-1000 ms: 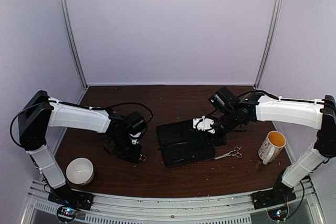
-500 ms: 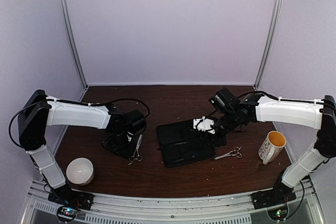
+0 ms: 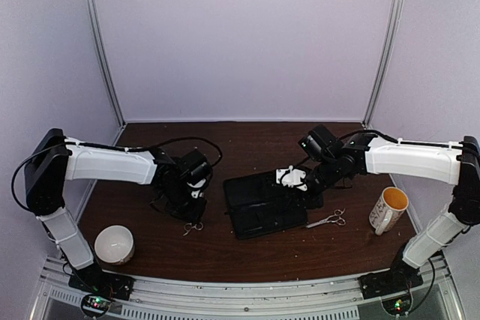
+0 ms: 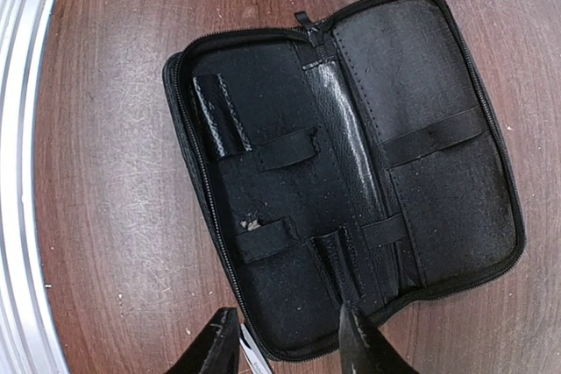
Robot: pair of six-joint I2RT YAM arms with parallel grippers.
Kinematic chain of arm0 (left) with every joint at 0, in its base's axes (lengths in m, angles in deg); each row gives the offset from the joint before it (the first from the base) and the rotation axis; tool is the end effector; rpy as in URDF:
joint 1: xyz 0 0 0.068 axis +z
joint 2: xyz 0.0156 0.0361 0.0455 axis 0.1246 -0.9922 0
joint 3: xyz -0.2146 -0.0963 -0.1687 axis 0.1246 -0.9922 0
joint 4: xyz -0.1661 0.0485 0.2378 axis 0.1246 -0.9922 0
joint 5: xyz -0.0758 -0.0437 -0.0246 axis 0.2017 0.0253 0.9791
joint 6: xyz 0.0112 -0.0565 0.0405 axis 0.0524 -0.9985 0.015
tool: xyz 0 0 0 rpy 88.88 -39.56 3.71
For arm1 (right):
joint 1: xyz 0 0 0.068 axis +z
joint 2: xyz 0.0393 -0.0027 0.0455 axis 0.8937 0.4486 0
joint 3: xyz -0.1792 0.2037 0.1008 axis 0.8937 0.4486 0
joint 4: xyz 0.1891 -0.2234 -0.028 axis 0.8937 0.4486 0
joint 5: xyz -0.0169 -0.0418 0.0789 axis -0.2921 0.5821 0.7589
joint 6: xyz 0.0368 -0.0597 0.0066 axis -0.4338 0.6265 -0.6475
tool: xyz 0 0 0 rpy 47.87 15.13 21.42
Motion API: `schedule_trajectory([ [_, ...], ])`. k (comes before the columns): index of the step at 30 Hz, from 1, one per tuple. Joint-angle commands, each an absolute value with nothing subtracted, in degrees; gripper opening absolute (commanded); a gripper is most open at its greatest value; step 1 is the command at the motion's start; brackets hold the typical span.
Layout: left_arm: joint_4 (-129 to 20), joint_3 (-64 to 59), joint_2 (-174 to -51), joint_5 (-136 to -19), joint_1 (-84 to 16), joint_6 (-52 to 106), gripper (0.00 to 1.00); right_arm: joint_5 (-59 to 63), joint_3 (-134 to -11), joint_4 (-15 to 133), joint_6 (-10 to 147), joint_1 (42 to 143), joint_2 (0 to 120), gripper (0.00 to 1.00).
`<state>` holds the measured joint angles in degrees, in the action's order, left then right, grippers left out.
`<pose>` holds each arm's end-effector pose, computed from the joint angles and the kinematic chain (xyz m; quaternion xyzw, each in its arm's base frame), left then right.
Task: Sort the hair-cutting tools
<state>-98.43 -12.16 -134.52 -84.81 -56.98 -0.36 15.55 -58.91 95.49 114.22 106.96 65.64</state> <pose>0.2255 -0.2686 0.1525 0.0938 0.9889 -0.0861 0.0761 0.2340 0.2524 0.2208 -0.6633 0.6846 0.1918 0.2335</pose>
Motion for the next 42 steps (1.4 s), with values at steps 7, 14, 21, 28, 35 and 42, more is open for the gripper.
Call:
schedule_trajectory([
  [7, -92.8, -11.2, -138.2, -78.6, -57.0, -1.0, 0.21, 15.7, -58.2, 94.6, 114.5, 106.5, 65.5, 0.4],
  [14, -93.8, -11.2, -140.4, -79.1, -57.0, -1.9, 0.25, 15.8, -58.1, 94.6, 114.6, 106.4, 66.0, 0.4],
  [21, -95.4, -10.7, -142.3, -82.6, -57.0, -1.7, 0.25, 15.9, -58.3, 94.7, 114.7, 106.3, 66.3, 0.4],
  [28, -99.3, -10.9, -142.9, -88.5, -57.7, -0.3, 0.23, 16.1, -58.2, 94.7, 114.4, 106.2, 66.3, 0.4],
  [35, -100.2, -11.2, -145.0, -93.0, -59.6, 1.2, 0.15, 16.3, -58.5, 95.0, 114.2, 106.1, 66.8, 0.4],
  [42, -105.9, -9.9, -138.9, -98.0, -62.2, 5.3, 0.0, 22.9, -62.5, 98.2, 112.8, 96.4, 66.2, 0.39],
])
